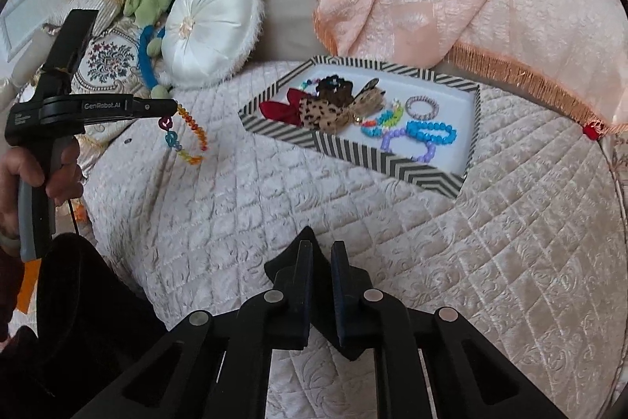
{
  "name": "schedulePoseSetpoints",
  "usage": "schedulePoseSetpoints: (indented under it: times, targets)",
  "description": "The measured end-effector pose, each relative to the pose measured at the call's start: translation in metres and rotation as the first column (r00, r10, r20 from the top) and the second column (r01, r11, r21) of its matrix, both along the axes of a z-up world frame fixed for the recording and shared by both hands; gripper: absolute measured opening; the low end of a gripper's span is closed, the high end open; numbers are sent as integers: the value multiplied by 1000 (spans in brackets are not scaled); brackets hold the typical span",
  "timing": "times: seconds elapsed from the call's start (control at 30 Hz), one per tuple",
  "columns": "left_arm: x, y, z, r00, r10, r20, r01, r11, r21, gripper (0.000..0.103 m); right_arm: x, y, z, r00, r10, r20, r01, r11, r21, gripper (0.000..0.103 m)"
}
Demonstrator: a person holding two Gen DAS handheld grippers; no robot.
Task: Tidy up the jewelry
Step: 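Lift the rainbow bracelet with the left tool while the right grasps the black foam block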
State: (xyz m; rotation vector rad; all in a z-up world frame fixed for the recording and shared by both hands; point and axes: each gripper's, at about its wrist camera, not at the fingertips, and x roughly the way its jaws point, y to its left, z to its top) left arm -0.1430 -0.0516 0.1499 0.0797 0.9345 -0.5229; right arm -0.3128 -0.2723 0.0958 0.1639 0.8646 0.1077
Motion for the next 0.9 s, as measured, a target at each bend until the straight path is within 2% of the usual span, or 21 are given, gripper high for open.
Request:
schedulePoseSetpoints:
  times: [0.1,0.17,0.2,0.23,0.3,0.33,0.37,0.4,0.43,0.5,0.7,0.9]
  targets:
    - [-5,-3,5,1000,-10,7,10,1000,-3,8,6,2,-5,998,40,-45,-40,999,-4,11]
    - [-8,-5,6,1000,-17,12,17,1000,0,8,9,8,-14,995,69,-77,-72,997,-31,36]
    - [-9,-6,6,1000,-19,13,19,1000,1,8,10,10,-17,993,81,-81,-83,996,-33,54]
    - [-11,-8,6,1000,-24,13,24,1000,3,8,11,12,-22,992,91,-87,-94,995,-37,59]
    - [-12,-10,6,1000,-27,13,27,1000,5,8,19,16,-35,987,101,-126,-109,992,-58,59]
    - [-13,-11,7,1000,-28,13,28,1000,6,8,22,18,-43,983,102,-152,-113,991,-66,56]
    - [-14,-12,7,999,-32,14,32,999,8,8,24,18,-49,980,103,-168,-116,991,-69,49]
    - [-15,-13,8,999,-36,15,36,999,8,8,26,19,-57,977,102,-187,-118,990,-78,29]
    - [-16,-13,8,999,-38,18,38,999,9,8,26,20,-61,976,99,-194,-117,989,-87,14]
    - [-17,-13,11,999,-41,25,41,999,8,8,21,19,-60,978,102,-182,-118,990,-79,6]
    - [-17,-20,17,998,-52,36,52,999,6,8,9,4,-25,995,55,-78,-58,998,-39,5]
    - [-19,-36,26,995,-81,55,80,997,16,8,9,-18,6,1000,-22,6,22,1000,8,5]
